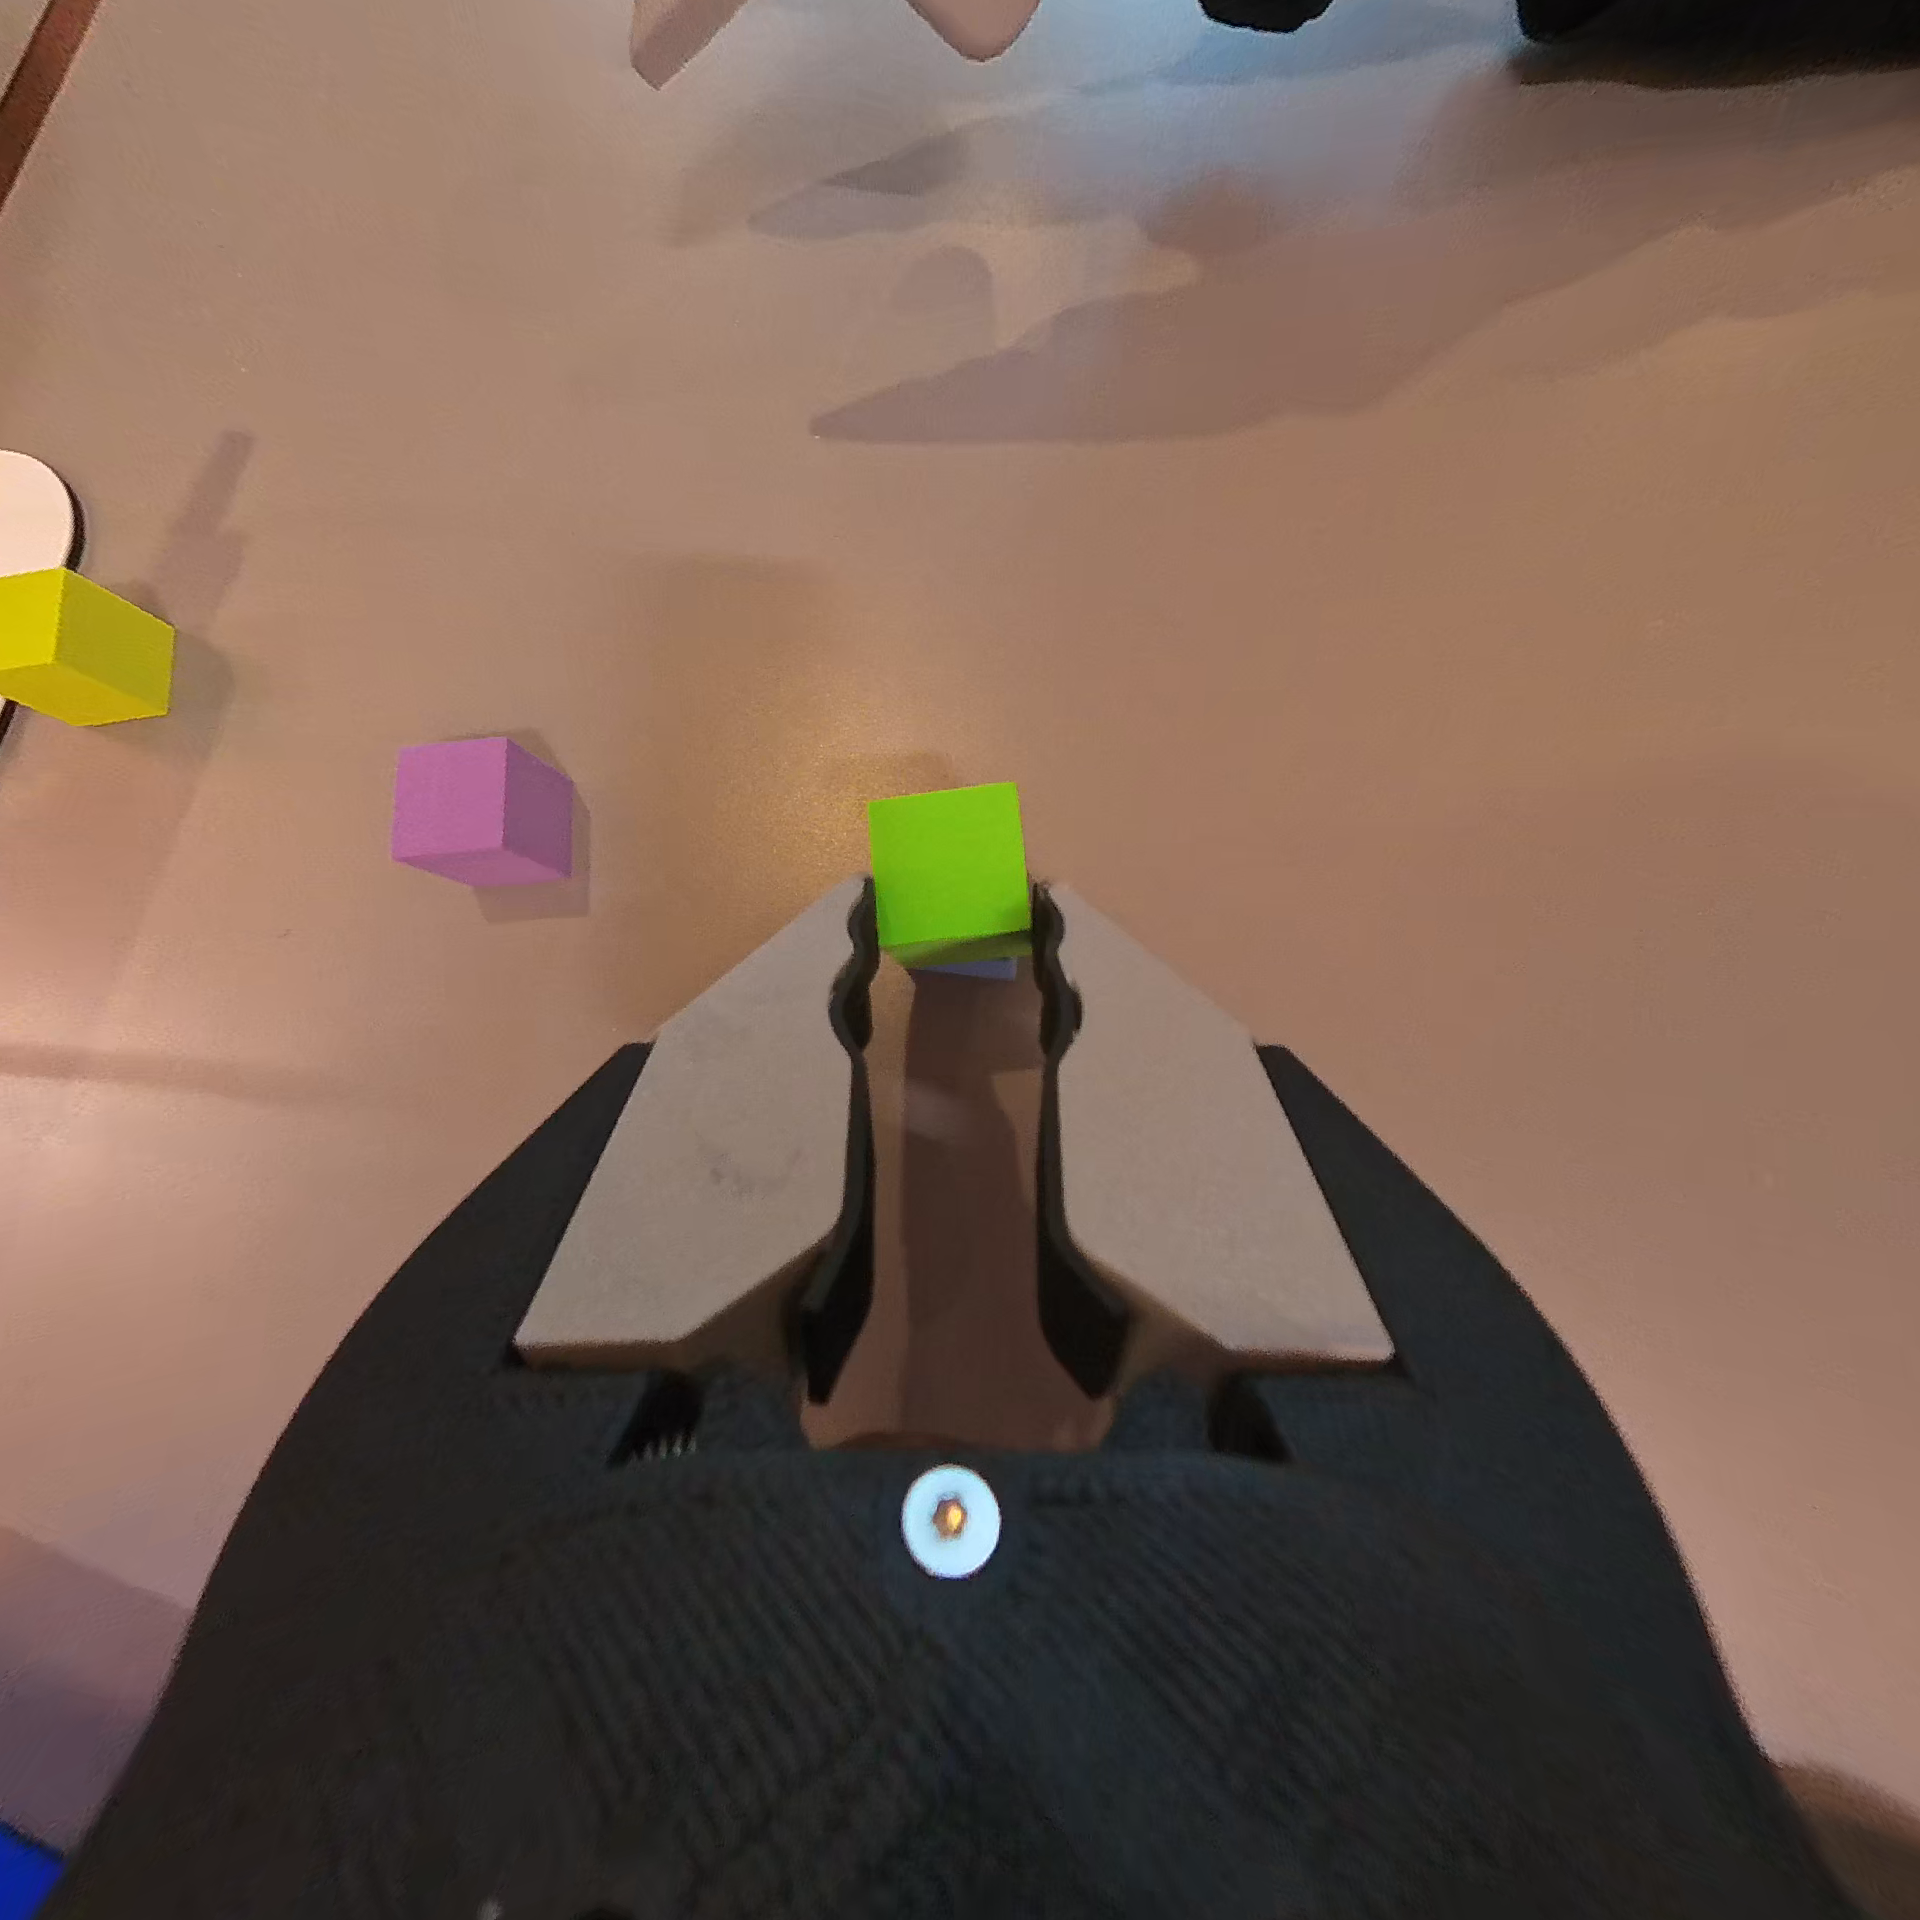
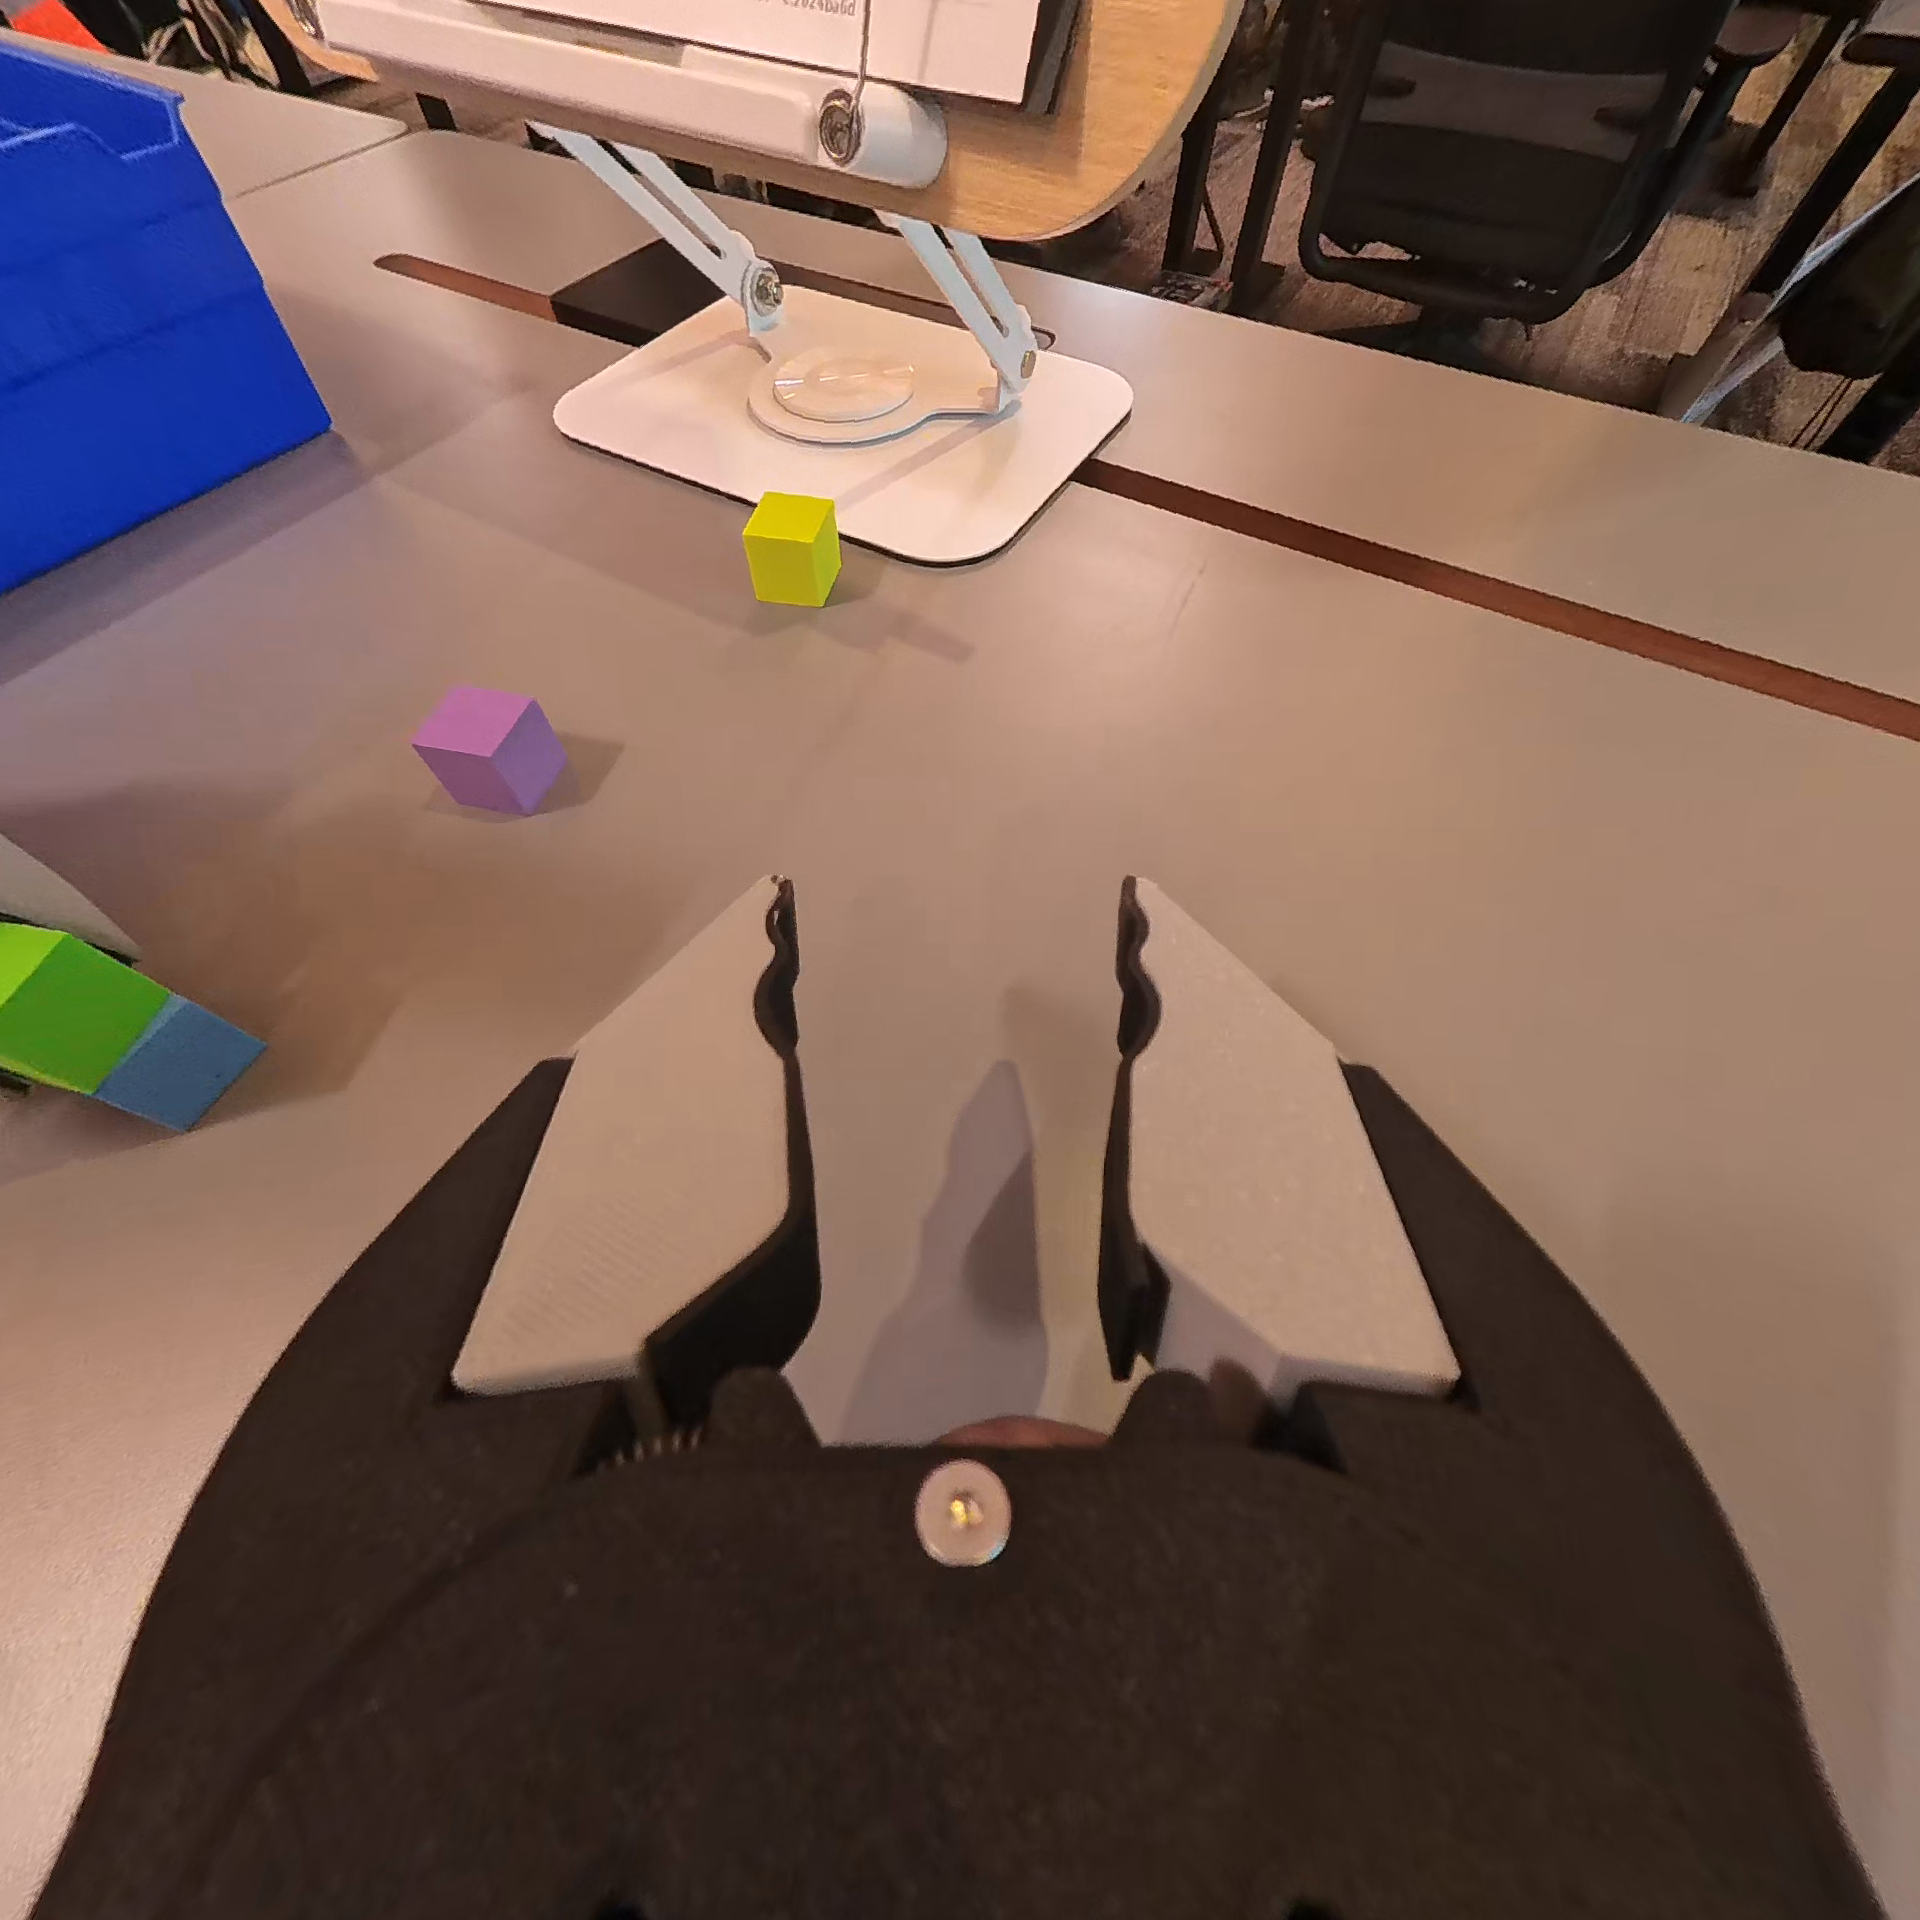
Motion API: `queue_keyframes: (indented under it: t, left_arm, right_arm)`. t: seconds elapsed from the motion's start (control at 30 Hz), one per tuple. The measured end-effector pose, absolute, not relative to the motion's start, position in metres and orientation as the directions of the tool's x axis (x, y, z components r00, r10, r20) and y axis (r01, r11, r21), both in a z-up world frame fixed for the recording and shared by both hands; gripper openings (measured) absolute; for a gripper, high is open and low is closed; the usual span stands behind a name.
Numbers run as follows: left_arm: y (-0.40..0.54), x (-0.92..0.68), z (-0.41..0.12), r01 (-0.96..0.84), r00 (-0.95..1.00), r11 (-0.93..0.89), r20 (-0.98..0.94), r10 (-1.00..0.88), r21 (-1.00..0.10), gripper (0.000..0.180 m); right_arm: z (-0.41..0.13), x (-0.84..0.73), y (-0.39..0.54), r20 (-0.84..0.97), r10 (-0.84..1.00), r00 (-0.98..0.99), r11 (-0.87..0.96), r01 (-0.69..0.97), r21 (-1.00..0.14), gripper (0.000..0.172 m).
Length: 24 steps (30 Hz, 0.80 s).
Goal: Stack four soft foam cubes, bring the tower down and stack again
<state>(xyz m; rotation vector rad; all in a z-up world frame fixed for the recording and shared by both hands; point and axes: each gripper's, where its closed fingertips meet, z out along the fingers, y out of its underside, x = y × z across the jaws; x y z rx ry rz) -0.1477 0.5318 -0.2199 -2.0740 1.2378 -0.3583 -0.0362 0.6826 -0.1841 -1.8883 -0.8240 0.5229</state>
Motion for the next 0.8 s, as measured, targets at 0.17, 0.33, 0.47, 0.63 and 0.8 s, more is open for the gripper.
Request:
queue_keyframes:
  t: [0.17,0.33,0.47,0.63,0.8]
  left_arm:
    - [0.535,-0.15,-0.222,-0.67,0.524,-0.321,-0.12,-0.843,-0.669,0.035]
    - [0.536,-0.147,-0.215,-0.639,0.541,-0.328,-0.102,-0.835,-0.696,0.054]
    - [0.537,-0.147,-0.207,-0.61,0.549,-0.322,-0.094,-0.831,-0.724,0.059]
    - [0.537,-0.147,-0.201,-0.588,0.555,-0.318,-0.085,-0.828,-0.743,0.061]
    - [0.538,-0.149,-0.193,-0.559,0.565,-0.313,-0.076,-0.822,-0.768,0.061]
  right_arm:
    - [-0.184,-0.037,0.682,0.001,0.737,0.676,-0.293,0.32,-0.901,0.06]
    - [-0.183,-0.038,0.681,-0.001,0.74,0.672,-0.291,0.319,-0.902,0.061]
    - [-0.184,-0.04,0.679,-0.001,0.75,0.662,-0.286,0.323,-0.902,0.062]
    - [-0.181,-0.045,0.673,0.003,0.775,0.633,-0.265,0.33,-0.906,0.066]
    - [-0.182,-0.048,0.67,0.026,0.783,0.621,-0.247,0.349,-0.904,0.067]
